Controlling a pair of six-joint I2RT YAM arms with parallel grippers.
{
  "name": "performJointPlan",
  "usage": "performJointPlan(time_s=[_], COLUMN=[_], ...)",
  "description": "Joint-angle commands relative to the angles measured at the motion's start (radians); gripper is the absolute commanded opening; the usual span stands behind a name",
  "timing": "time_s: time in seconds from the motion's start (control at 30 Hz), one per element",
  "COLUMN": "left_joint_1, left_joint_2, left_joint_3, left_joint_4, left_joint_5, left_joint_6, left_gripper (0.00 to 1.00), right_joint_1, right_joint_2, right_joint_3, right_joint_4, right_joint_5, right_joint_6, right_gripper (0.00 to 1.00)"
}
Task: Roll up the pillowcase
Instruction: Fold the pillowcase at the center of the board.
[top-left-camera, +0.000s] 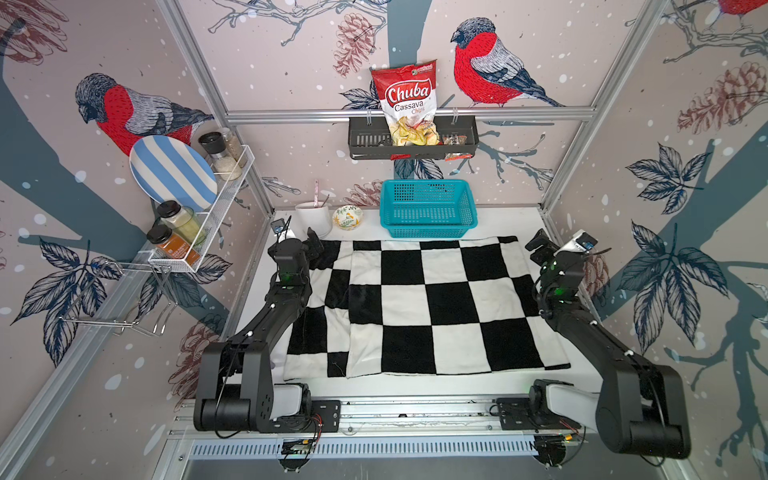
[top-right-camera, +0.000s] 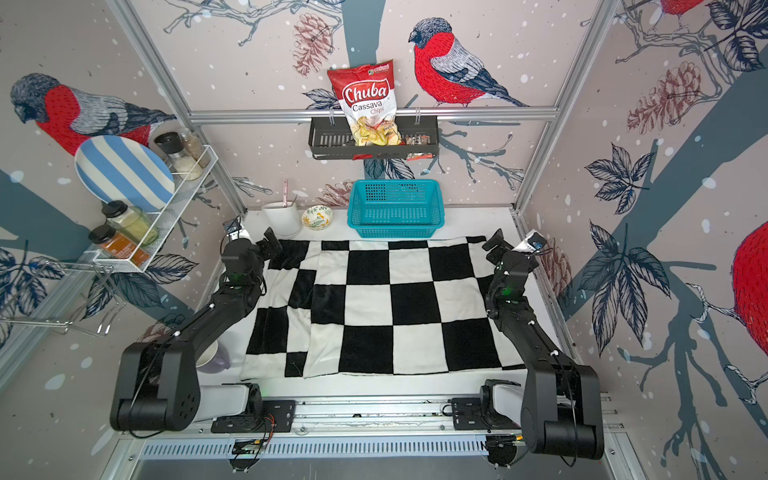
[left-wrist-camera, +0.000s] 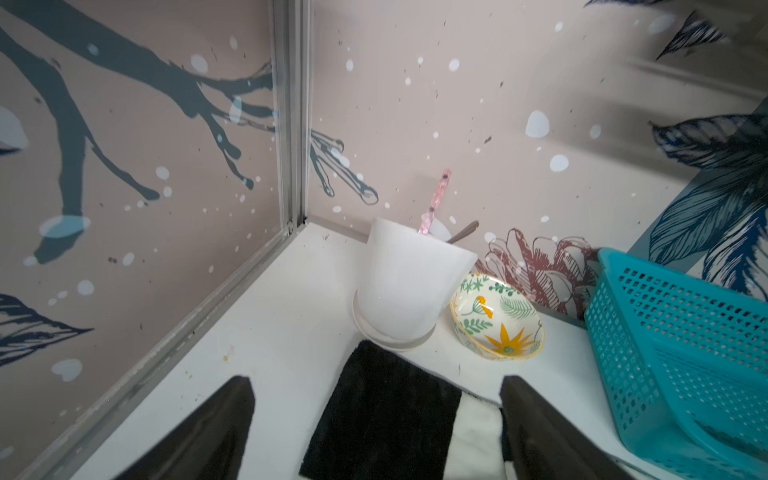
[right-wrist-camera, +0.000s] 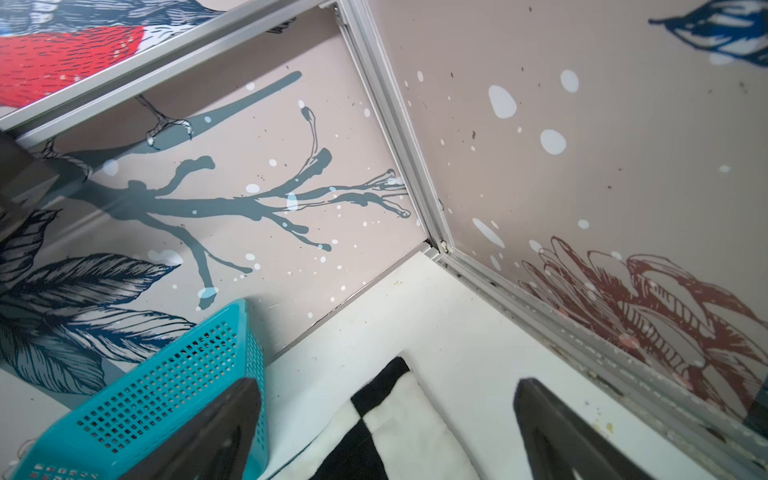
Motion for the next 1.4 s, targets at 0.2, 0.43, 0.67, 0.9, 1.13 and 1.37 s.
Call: performJointPlan(time_s=[0.2, 0.43, 0.67, 0.9, 1.13, 1.37], left_joint_1=[0.070, 0.106, 0.113, 0.115, 0.118, 0.119], left_joint_2=[0.326, 0.553, 0.704, 0.794, 0.872, 0.875], left_joint_3=[0.318, 0.549, 0.676, 0.772, 0.872, 0.864], left_joint_4=[-0.384, -0.533, -0.598, -0.624, -0.661, -0.640], left_joint_5=[0.114, 0.221, 0.235, 0.229, 0.234, 0.255], left_joint_6=[-0.064, -0.016, 0.019, 0.030, 0.035, 0.030], left_gripper=[0.78, 0.65, 0.54, 0.54, 0.54, 0.50], right_joint_1=[0.029, 0.050, 0.051, 0.054, 0.060, 0.068], right_joint_2=[0.107, 0.152, 0.186, 0.211, 0.243, 0.259], right_joint_3=[0.143, 0.170, 0.201, 0.218, 0.240, 0.253], right_joint_4=[-0.236, -0.244, -0.270, -0.276, -0.291, -0.298], right_joint_5=[-0.093, -0.078, -0.071, -0.071, -0.065, -0.057], right_joint_6=[0.021, -0.004, -0.020, -0.029, -0.035, -0.043], right_gripper=[1.00, 1.00, 1.00, 1.00, 1.00, 1.00])
